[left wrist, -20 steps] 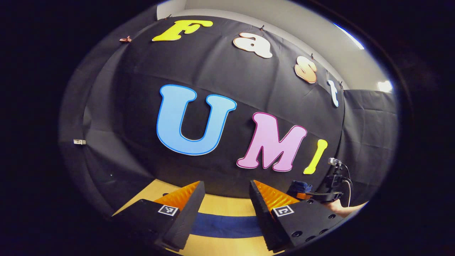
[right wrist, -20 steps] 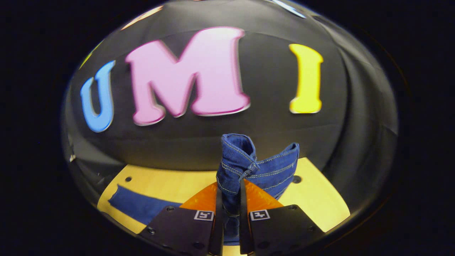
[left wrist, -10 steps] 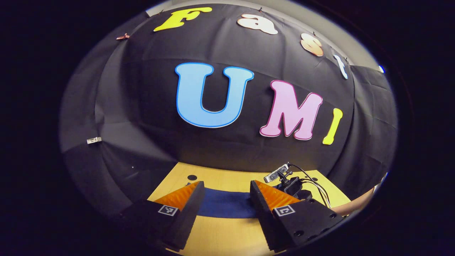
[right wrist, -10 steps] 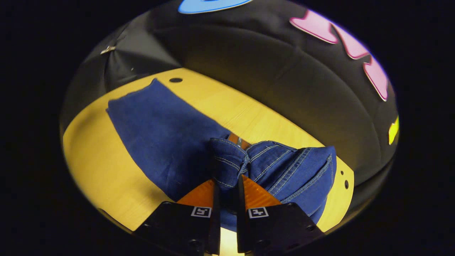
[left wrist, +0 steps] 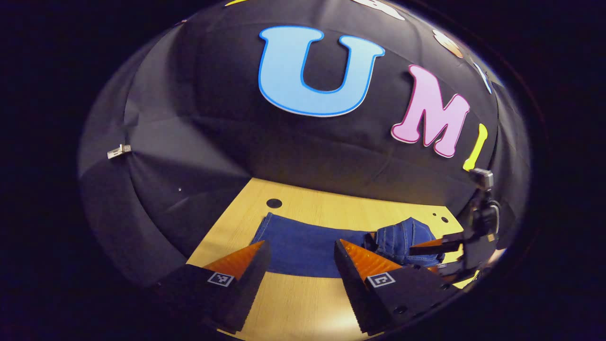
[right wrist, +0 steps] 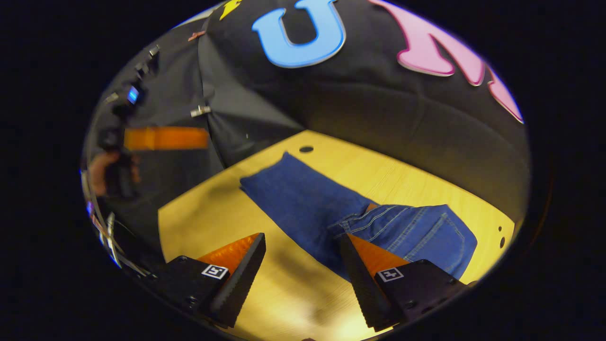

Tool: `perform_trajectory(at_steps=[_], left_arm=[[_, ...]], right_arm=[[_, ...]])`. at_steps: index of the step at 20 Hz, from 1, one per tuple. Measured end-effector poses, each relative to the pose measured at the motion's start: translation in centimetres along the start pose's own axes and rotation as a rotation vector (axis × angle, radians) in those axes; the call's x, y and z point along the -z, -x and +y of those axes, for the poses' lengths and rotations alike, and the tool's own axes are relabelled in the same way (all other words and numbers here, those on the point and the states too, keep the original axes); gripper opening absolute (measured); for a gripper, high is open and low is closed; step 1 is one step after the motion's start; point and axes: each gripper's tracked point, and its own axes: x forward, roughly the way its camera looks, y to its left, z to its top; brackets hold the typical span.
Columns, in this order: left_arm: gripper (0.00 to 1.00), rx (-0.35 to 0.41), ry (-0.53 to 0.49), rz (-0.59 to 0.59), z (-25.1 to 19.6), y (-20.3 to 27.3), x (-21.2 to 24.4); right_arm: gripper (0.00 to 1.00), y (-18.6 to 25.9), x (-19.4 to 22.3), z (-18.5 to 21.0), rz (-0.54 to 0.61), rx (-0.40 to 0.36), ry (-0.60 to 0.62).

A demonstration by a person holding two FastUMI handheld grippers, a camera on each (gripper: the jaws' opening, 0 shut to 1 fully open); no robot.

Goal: Grasp the waist and the cuffs of the jeans and fold them to make the two legs overlap; first hold the waist and fold one-third of the jeans toward the cuffs, then hold the cuffs and fold the remaining one-third in the same direction to finish folding.

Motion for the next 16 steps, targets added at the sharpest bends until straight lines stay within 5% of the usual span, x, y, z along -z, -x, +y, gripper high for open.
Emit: perform_trajectory(at_steps=[7,12,13,16], left_arm=[[0.92,-0.159,-0.143,0.412,8.7,-12.1,6.4],[0.9,-0.127,-0.218,0.686,8.3,-15.2,11.1],[0.92,-0.104,-0.239,0.616,8.2,-16.5,10.0],[0.92,-0.094,-0.232,0.668,7.6,-16.2,11.0]], right_arm=[[0.98,10.7,1.5,-9.0,-0.08,0.2,-0.136],[0.98,13.3,3.9,-12.8,-0.038,0.26,-0.19],[0.98,13.5,4.0,-13.4,-0.031,0.263,-0.182],[0.98,13.5,3.9,-14.3,-0.02,0.27,-0.166]])
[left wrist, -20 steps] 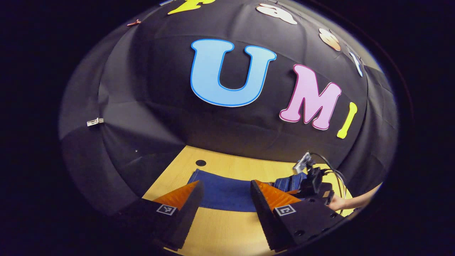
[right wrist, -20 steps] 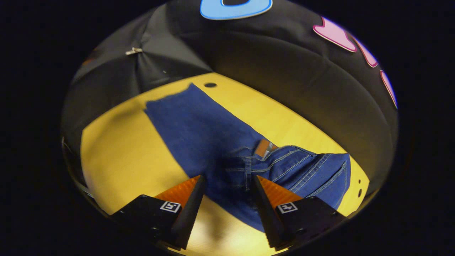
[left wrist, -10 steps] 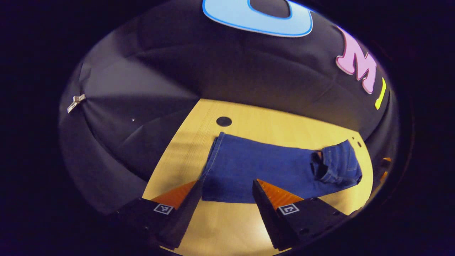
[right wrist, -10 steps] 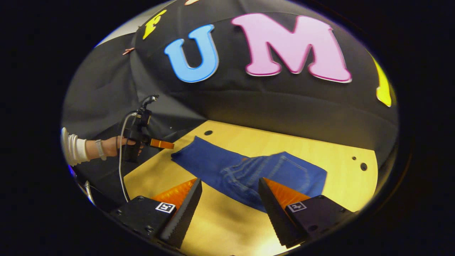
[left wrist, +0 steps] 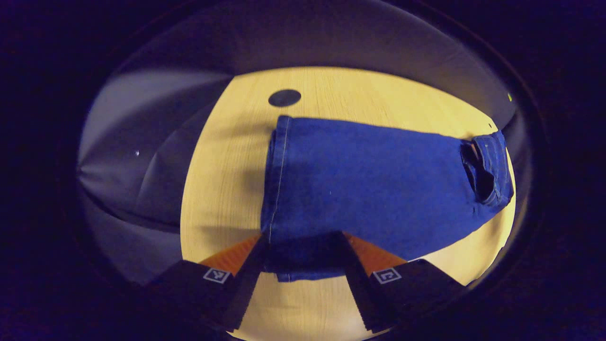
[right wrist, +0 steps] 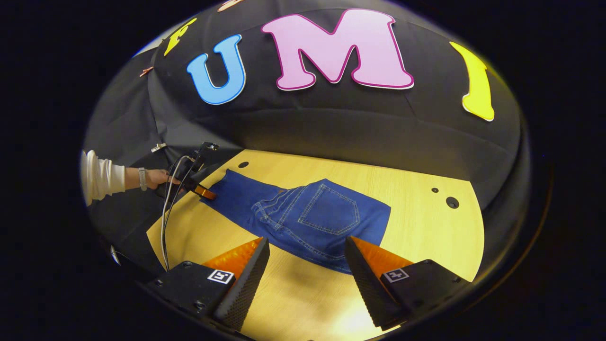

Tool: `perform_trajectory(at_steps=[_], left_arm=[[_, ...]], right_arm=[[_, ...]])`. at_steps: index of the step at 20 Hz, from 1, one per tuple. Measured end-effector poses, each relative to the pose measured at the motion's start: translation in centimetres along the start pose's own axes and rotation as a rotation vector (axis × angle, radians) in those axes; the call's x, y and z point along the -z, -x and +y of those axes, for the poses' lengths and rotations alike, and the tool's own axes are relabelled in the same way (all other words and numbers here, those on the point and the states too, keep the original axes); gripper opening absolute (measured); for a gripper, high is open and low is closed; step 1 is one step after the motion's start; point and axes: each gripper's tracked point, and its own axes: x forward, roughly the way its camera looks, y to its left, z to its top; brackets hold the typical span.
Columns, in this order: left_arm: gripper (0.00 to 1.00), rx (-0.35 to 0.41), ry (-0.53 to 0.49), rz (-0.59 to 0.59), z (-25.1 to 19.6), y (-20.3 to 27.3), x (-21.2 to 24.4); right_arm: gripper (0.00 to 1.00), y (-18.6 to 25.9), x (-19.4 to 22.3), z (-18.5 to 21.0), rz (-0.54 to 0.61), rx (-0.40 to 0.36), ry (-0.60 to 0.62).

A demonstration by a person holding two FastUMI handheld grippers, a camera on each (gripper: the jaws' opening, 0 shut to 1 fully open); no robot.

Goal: Grasp the waist and the cuffs of the jeans and fold them to make the two legs overlap; first hold the waist and fold one-third of the jeans toward the cuffs, then hold the cuffs and fold the remaining one-third in the same direction to finish folding.

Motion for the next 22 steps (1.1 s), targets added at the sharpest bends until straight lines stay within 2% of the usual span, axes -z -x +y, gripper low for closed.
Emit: perform_trajectory(at_steps=[2,4,6,8,11,13,16,18,22], left_arm=[[0.78,0.005,-0.012,-0.012,-0.9,0.1,-0.6],[0.21,-0.032,-0.028,-0.03,-1.3,0.5,-0.8],[0.11,-0.042,-0.02,-0.036,-1.3,0.6,-1.2],[0.07,-0.034,0.008,-0.051,-1.9,1.5,-1.8],[0.06,0.048,0.005,-0.182,-4.5,6.0,-5.4],[0.06,0.088,-0.026,-0.279,-6.4,10.9,-8.5],[0.06,0.159,-0.075,-0.424,-10.3,21.0,-12.8],[0.06,0.214,-0.123,-0.512,-14.2,27.9,-15.2],[0.06,0.309,-0.325,-0.585,-26.1,37.8,-13.8]], right_arm=[[0.98,-0.3,-0.8,0.4,-0.015,-0.007,-0.015],[0.98,-0.1,-1.2,0.9,-0.026,-0.025,-0.032],[0.98,-0.2,-1.1,1.0,-0.03,-0.032,-0.023],[0.98,0.0,-1.2,0.8,-0.03,-0.017,0.004],[0.98,0.5,-1.7,0.4,-0.047,-0.005,0.005],[0.98,1.4,-1.8,-0.1,-0.061,0.003,-0.004],[0.98,2.1,-2.5,-0.6,-0.087,0.005,-0.011],[0.98,2.8,-3.0,-1.6,-0.103,0.02,0.008],[0.98,4.4,-4.0,-4.0,-0.142,0.036,-0.041]])
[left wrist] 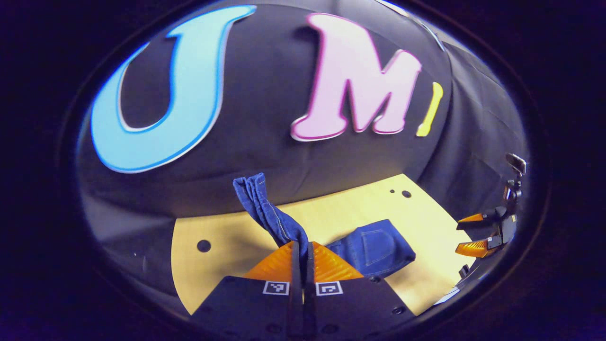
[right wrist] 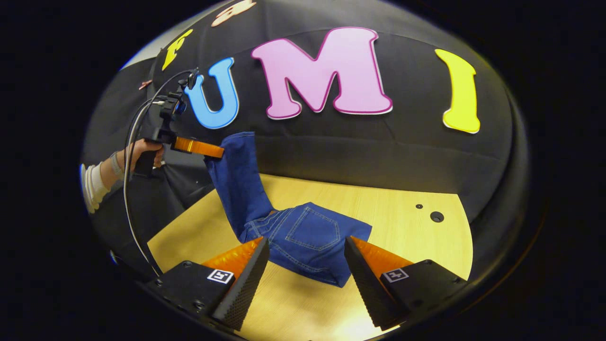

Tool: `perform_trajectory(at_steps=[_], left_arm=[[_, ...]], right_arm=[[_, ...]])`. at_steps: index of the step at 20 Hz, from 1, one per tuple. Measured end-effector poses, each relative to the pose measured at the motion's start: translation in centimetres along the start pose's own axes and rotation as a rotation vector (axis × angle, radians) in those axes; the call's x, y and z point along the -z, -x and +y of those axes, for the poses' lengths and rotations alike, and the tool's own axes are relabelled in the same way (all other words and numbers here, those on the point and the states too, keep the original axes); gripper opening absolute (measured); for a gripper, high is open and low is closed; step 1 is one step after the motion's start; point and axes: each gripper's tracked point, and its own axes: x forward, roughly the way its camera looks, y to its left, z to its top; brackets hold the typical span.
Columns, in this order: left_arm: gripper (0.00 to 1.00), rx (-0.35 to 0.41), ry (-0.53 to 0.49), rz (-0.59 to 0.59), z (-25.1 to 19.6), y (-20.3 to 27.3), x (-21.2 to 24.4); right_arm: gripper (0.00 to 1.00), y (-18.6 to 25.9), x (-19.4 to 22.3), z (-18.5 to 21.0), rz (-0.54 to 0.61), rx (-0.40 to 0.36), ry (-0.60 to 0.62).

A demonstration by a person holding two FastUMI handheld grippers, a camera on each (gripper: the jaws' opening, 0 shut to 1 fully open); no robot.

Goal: Grasp the waist and the cuffs of the jeans and fold them to make the two legs overlap; first hold the waist and fold one-third of the jeans toward the cuffs, then hold the cuffs and fold the remaining one-third in the same direction to finish folding.

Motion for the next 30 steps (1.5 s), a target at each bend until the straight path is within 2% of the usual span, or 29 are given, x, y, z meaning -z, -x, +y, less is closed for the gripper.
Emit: perform_trajectory(at_steps=[2,3,5,7,8,10,11,12,13,15,17,19,20,22,26,29,30], left_arm=[[0.06,0.125,-0.007,0.029,-6.4,-2.4,0.2],[0.06,0.164,-0.024,0.055,-9.3,-4.1,1.1],[0.06,0.195,-0.08,0.122,-12.9,-9.0,4.6],[0.06,0.193,-0.126,0.207,-14.3,-13.9,7.5],[0.06,0.166,-0.153,0.247,-14.5,-15.9,9.2],[0.06,0.1,-0.14,0.344,-14.6,-19.1,13.4],[0.1,0.091,-0.108,0.384,-14.5,-19.7,15.0],[0.13,0.092,-0.079,0.375,-14.8,-19.8,15.0],[0.23,0.09,-0.067,0.349,-15.2,-19.9,14.7],[0.52,0.097,-0.056,0.319,-15.4,-19.2,14.2],[0.73,0.094,-0.03,0.239,-15.5,-16.6,12.0],[0.86,0.069,-0.001,0.096,-14.6,-11.9,8.6],[0.86,0.036,0.005,0.033,-13.5,-9.2,7.7],[0.94,-0.06,0.04,-0.113,-10.7,-1.8,6.2],[0.95,-0.222,0.111,-0.336,-7.0,12.9,6.5],[0.95,-0.363,0.111,-0.426,-4.6,22.9,9.2],[0.95,-0.383,0.124,-0.456,-4.7,26.2,9.8]], right_arm=[[0.98,1.0,0.1,-2.1,-0.005,0.028,-0.002],[0.98,1.5,0.3,-2.9,-0.004,0.038,-0.003],[0.98,2.8,0.4,-4.5,-0.011,0.061,-0.003],[0.97,4.2,0.8,-6.2,-0.016,0.08,-0.022],[0.98,4.4,1.3,-7.1,-0.011,0.09,-0.031],[0.98,5.4,2.2,-8.9,-0.004,0.116,-0.031],[0.98,5.9,2.6,-9.3,0.002,0.116,-0.034],[0.98,6.3,2.9,-9.8,0.005,0.117,-0.034],[0.98,6.6,3.3,-10.3,0.007,0.122,-0.029],[0.97,6.8,3.7,-10.9,0.006,0.14,-0.02],[0.98,7.2,3.4,-10.5,-0.014,0.157,-0.012],[0.98,8.0,2.1,-9.4,-0.058,0.17,0.006],[0.98,8.8,1.5,-8.6,-0.08,0.178,0.017],[0.98,10.7,0.1,-6.6,-0.14,0.192,0.052],[0.98,16.3,-2.5,-1.1,-0.272,0.24,0.099],[0.97,20.2,-3.0,2.0,-0.356,0.314,0.093],[0.97,21.3,-3.0,2.9,-0.376,0.335,0.115]])
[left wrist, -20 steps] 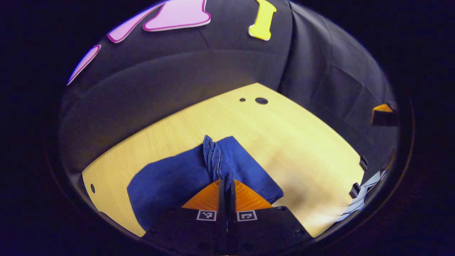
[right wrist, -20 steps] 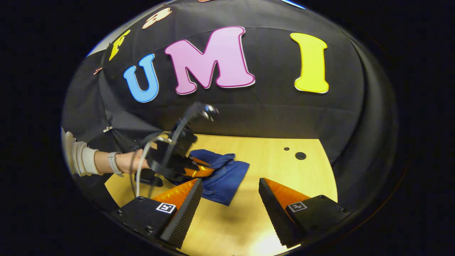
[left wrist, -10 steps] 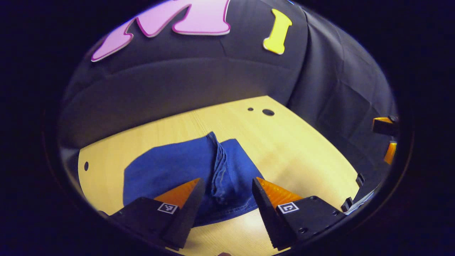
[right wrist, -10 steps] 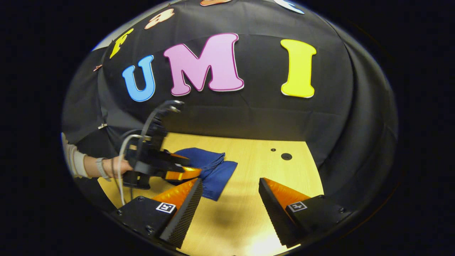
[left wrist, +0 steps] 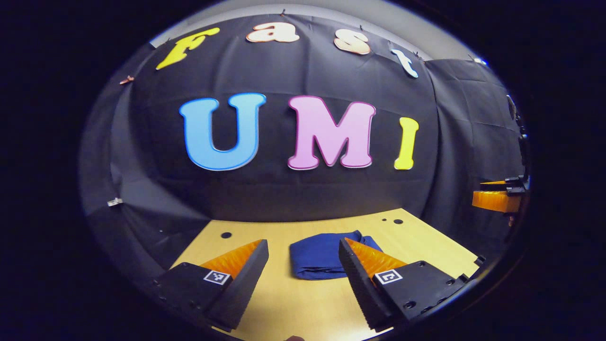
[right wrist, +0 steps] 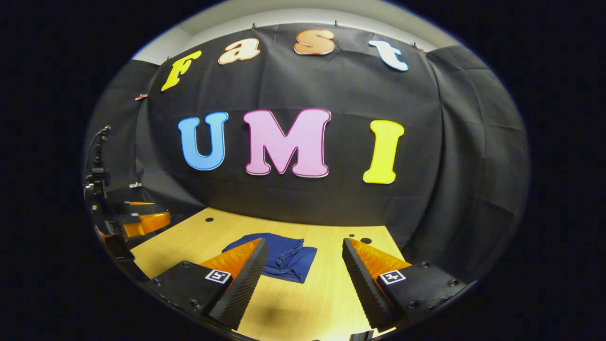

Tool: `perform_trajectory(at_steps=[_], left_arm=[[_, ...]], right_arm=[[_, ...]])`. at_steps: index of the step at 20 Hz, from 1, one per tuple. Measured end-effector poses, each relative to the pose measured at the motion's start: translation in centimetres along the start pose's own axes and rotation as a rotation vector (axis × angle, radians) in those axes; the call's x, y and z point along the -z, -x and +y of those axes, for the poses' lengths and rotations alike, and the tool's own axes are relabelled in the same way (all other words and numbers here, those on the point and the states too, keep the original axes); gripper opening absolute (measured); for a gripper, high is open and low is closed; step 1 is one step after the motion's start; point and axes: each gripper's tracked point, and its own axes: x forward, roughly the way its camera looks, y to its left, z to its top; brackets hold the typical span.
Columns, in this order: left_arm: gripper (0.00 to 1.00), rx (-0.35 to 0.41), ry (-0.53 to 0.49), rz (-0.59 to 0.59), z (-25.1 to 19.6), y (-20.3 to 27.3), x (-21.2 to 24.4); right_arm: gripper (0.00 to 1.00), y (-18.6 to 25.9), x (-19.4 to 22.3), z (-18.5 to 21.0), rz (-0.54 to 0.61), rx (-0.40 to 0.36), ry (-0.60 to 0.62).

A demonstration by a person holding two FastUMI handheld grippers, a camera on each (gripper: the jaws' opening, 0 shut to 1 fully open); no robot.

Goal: Grasp the waist and the cuffs of the jeans and fold them to make the two legs overlap; first hold the waist and fold one-third of the jeans toward the cuffs, then hold the cuffs and fold the remaining one-third in the same direction to finish folding.

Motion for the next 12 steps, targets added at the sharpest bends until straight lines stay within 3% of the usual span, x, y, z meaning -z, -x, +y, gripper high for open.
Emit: perform_trajectory(at_steps=[5,12], left_arm=[[0.95,-0.047,0.065,-0.091,2.1,10.0,-2.3],[0.95,-0.102,0.049,-0.144,3.8,13.0,-5.1]], right_arm=[[0.97,5.5,-3.5,4.8,-0.086,-0.053,0.041],[0.97,8.5,-3.9,7.6,-0.097,-0.151,0.049]])
